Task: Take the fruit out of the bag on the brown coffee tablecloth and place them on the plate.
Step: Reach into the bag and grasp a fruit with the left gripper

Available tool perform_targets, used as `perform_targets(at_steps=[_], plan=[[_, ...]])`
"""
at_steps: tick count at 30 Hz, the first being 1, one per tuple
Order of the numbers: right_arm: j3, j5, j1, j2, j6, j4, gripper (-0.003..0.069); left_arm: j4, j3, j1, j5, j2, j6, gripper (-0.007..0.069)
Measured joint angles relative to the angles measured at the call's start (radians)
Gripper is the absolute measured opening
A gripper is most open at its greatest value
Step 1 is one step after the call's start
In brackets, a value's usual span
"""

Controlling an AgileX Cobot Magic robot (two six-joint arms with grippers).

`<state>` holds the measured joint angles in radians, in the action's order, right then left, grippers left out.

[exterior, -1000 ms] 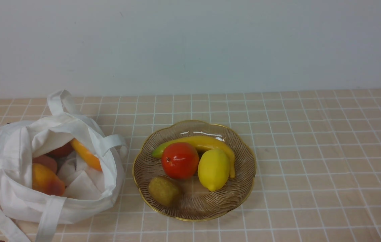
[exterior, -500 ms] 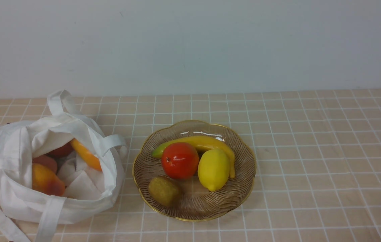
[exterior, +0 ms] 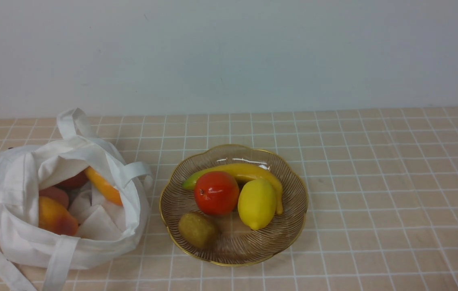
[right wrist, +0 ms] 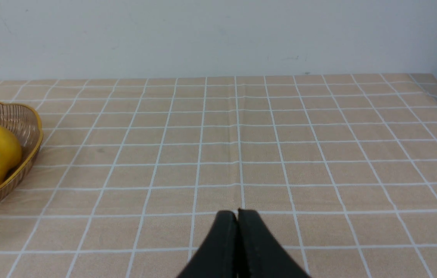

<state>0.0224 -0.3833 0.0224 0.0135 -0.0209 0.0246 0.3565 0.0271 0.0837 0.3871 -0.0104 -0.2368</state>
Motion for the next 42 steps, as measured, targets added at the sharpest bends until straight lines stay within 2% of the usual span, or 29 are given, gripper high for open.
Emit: perform_targets(at_steps=[4,7,11,13,16,19,21,27,31,35,39,42], plan=[[0.0,0.0,0.0,0.0,0.0,0.0,-0.0018,0.344,0.001,0.0,-0.003,0.0,-0.158,-0.0008],[0.0,0.0,0.0,0.0,0.0,0.0,-0.0018,0.487,0.001,0.0,-0.039,0.0,-0.178,-0.0008],[0.0,0.0,0.0,0.0,0.0,0.0,-0.0018,0.568,0.001,0.0,-0.128,0.0,-0.115,-0.0008],[0.0,0.0,0.0,0.0,0.0,0.0,-0.0018,0.586,-0.001,0.0,-0.129,0.0,-0.086,-0.0008],[0.0,0.0,0.0,0.0,0.0,0.0,-0.0018,0.595,-0.087,0.0,-0.078,0.007,0.036,-0.0008],[0.0,0.0,0.0,0.0,0.0,0.0,-0.0018,0.547,-0.226,0.0,-0.009,0.103,0.129,-0.0008],[0.0,0.0,0.0,0.0,0.0,0.0,-0.0018,0.456,-0.322,0.0,0.08,0.228,0.165,-0.0008],[0.0,0.0,0.0,0.0,0.0,0.0,-0.0018,-0.023,-0.63,0.0,0.431,0.719,0.176,-0.0008],[0.0,0.0,0.0,0.0,0.0,0.0,-0.0018,-0.185,-0.774,0.0,0.477,0.942,0.173,0.0],[0.0,0.0,0.0,0.0,0.0,0.0,-0.0018,-0.233,-0.894,0.0,0.468,1.143,0.172,0.0057],[0.0,0.0,0.0,0.0,0.0,0.0,-0.0018,-0.238,-0.948,0.0,0.436,1.293,0.171,0.0168],[0.0,0.0,0.0,0.0,0.0,0.0,-0.0018,-0.26,-0.959,0.0,0.391,1.396,0.173,0.0282]])
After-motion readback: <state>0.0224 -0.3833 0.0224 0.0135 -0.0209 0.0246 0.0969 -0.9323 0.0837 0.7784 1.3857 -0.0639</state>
